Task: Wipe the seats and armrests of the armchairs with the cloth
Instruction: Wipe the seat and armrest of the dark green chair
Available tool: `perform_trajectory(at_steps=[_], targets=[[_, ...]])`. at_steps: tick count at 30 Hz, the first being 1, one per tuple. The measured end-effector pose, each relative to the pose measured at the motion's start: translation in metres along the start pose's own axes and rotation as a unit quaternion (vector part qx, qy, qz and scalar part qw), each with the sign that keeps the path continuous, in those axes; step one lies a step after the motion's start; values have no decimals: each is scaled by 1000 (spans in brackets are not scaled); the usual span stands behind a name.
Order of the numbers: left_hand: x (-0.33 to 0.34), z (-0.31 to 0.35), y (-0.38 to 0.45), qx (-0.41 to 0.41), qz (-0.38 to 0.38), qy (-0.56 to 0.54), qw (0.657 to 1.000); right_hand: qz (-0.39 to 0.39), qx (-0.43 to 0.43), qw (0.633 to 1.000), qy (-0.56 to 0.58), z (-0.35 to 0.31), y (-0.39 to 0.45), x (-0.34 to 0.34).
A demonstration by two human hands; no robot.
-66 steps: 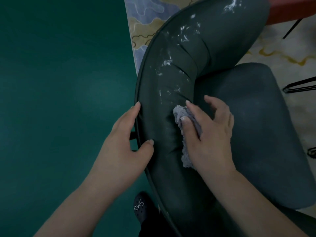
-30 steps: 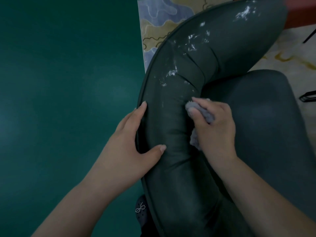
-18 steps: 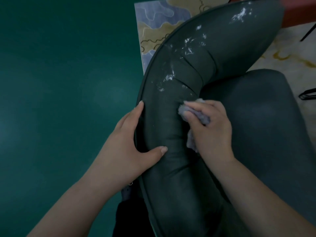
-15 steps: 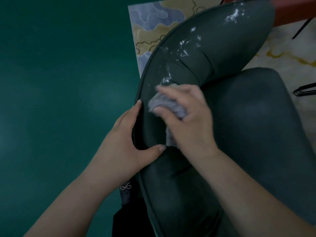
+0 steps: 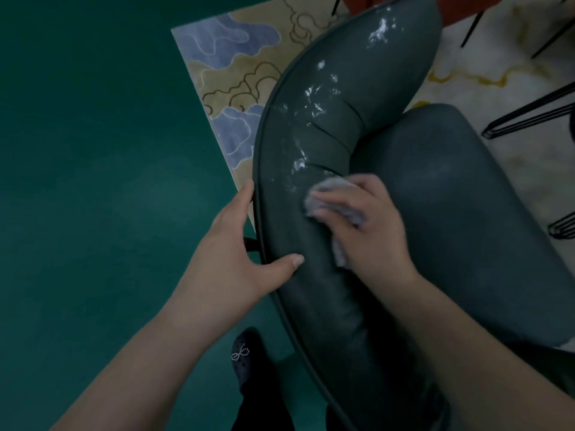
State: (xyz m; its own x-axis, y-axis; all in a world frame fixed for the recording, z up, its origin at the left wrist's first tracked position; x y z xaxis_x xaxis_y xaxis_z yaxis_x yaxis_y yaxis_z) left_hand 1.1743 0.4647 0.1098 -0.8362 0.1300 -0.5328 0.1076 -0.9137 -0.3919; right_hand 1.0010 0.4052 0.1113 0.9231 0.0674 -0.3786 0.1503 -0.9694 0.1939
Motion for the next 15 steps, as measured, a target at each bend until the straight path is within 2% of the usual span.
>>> perform_trajectory(at_steps=[2, 4, 6, 8, 10, 15], targets=[[-5, -3, 9, 0, -15, -3, 1000, 58, 117, 991, -10, 26, -11, -25], [-6, -2, 16, 5, -32, 1, 999, 95, 156, 983, 19, 27, -8, -28], [-7, 5, 21, 20, -45, -5, 999, 100, 66, 993, 11, -6, 17, -11], [-8, 7, 27, 32, -49, -6, 998, 29, -64, 997, -31, -43, 37, 24], [-8, 6, 31, 41, -54, -2, 998, -32, -91, 992, -76, -45, 38, 44], [-10, 5, 36, 40, -87, -14, 995, 70, 77, 993, -60, 4, 18, -6]])
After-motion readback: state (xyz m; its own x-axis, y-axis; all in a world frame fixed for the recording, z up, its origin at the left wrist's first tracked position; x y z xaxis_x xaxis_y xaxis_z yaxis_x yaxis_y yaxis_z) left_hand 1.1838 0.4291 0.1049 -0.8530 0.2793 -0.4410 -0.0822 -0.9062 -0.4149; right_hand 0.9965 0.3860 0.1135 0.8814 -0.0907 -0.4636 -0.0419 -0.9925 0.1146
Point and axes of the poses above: each hand's wrist, its own y-axis towards the middle knuckle, its own x-axis out of the palm, z = x × y, the point moved 8 cm from there along y, towards the middle knuckle, and after that the axes turned 6 degrees about -x, right-handed, at the moved point
